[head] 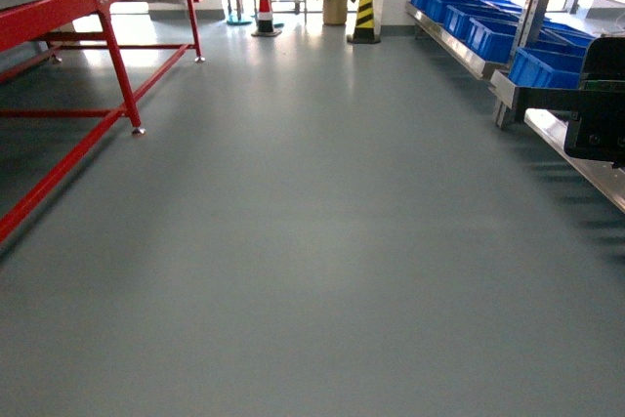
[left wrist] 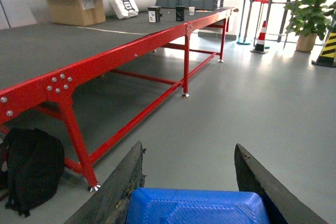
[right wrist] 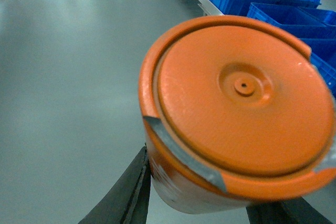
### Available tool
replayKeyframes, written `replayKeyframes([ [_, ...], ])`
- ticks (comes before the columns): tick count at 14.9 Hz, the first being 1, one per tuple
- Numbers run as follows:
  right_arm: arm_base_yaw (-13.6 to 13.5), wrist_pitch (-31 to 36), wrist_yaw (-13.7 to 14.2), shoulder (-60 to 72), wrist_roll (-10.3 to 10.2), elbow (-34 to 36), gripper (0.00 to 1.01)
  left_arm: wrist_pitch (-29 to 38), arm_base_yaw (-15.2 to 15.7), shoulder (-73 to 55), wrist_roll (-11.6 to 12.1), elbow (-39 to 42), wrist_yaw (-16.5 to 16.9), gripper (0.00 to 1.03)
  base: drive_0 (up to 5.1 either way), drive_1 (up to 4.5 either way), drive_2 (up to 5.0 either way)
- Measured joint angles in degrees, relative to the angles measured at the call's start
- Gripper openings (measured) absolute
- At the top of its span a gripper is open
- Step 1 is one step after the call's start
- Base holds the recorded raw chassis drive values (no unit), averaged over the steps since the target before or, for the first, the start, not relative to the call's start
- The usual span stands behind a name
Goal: Sort blue parts and orange caps into right shelf containers
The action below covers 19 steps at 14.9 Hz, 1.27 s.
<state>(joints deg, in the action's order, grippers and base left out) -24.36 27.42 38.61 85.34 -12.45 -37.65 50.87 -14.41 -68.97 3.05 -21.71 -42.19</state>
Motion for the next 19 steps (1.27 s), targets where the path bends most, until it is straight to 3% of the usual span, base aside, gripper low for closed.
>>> replayKeyframes([
  [3, -0.02, 0.0, -0.04, 0.0, 0.0, 0.0, 0.41, -0.02, 0.0, 0.02, 0.0, 0.0, -0.02, 0.41, 0.0, 0.0, 0.0],
  [19, 0.28, 0.07, 0.13, 0.0, 0.0, 0.0, 0.41, -0.04, -0.07, 0.02, 0.0, 0.0, -0.02, 0.41, -4.7, 3.03, 2.1],
])
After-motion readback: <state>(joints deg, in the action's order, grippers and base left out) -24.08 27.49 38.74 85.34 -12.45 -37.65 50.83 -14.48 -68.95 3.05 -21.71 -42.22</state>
